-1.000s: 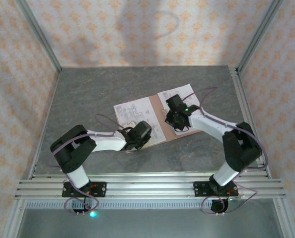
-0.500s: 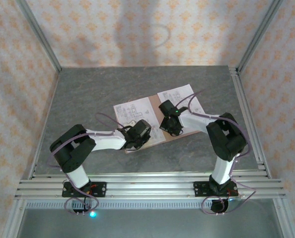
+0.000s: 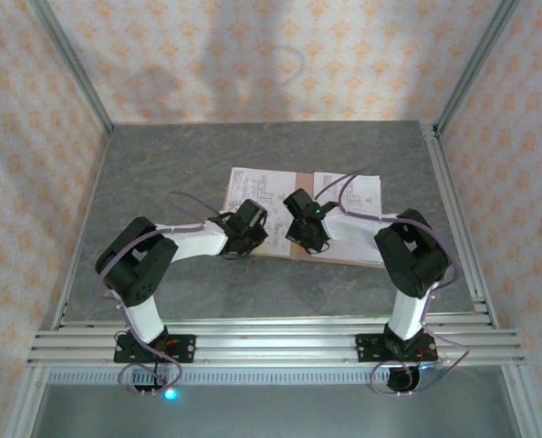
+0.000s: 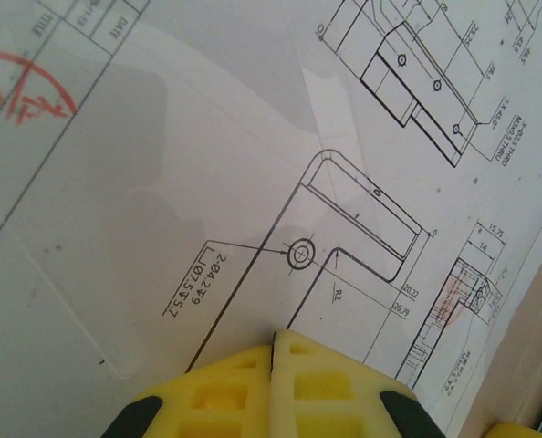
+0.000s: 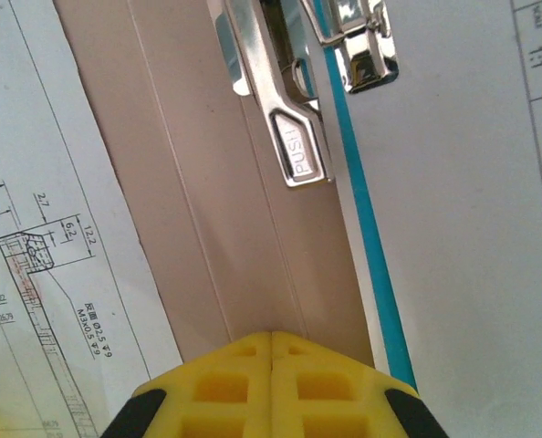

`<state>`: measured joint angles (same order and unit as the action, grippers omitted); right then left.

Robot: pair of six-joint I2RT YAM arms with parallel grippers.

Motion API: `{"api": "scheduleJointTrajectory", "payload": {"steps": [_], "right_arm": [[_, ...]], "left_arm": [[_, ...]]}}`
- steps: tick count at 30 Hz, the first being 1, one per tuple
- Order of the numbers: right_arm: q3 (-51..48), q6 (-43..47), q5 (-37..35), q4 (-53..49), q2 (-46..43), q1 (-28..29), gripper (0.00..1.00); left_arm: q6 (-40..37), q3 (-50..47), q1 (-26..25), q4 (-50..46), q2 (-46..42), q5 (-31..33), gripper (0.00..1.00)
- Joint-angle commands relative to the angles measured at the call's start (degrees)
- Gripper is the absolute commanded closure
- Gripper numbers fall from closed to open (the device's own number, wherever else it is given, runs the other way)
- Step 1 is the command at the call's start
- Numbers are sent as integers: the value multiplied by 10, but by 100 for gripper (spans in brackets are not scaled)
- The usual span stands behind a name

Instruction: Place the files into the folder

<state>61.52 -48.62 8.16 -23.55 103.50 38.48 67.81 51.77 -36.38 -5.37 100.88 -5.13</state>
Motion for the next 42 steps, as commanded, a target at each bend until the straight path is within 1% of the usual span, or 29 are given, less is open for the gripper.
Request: {"api": "scheduleJointTrajectory", "payload": {"steps": [1,3,4,6,8,10,12,13,15,19,22,25,28,31,42], "right_arm": [[-12,-2,15,-34,31,9,97],[-11,4,12,-33,18,11,97],[-12,9,9,-29,7,11,95],[-19,25,13,-10,-23,16,89],[-27,38,15,5,-58,21,81],[-31,46,9,-1,-90,22,75],[-35,48,1,-13,-110,22,73],[-39,48,-1,-18,-118,22,73],[-47,46,0,-26,-125,22,75],[-63,36,17,-27,-121,32,85],[-60,28,5,-35,-112,52,92],[-50,24,-6,-49,-94,59,96],[-45,25,-11,-52,-78,59,97],[-39,25,-20,-60,-60,59,98],[-27,23,-27,-63,-37,59,98]], "left_arm": [[-8,-43,-8,-60,11,-7,97],[-4,-49,-7,-55,4,-12,97],[-3,-50,-7,-55,-2,-16,97],[-2,-48,-8,-54,-20,-24,95],[-6,-42,-9,-64,-48,-26,91],[-16,-32,-11,-85,-82,-23,79],[-28,-22,-15,-107,-112,-15,66],[-35,-17,-16,-120,-127,-11,60],[-46,-12,-18,-147,-153,-6,56],[-66,-41,-16,-192,-213,7,54],[-78,-86,-5,-213,-270,6,53],[-92,-127,15,-235,-330,4,50],[-106,-152,37,-254,-378,-3,48],[-115,-167,54,-265,-406,-12,47],[-130,-172,66,-260,-406,-28,46]]}}
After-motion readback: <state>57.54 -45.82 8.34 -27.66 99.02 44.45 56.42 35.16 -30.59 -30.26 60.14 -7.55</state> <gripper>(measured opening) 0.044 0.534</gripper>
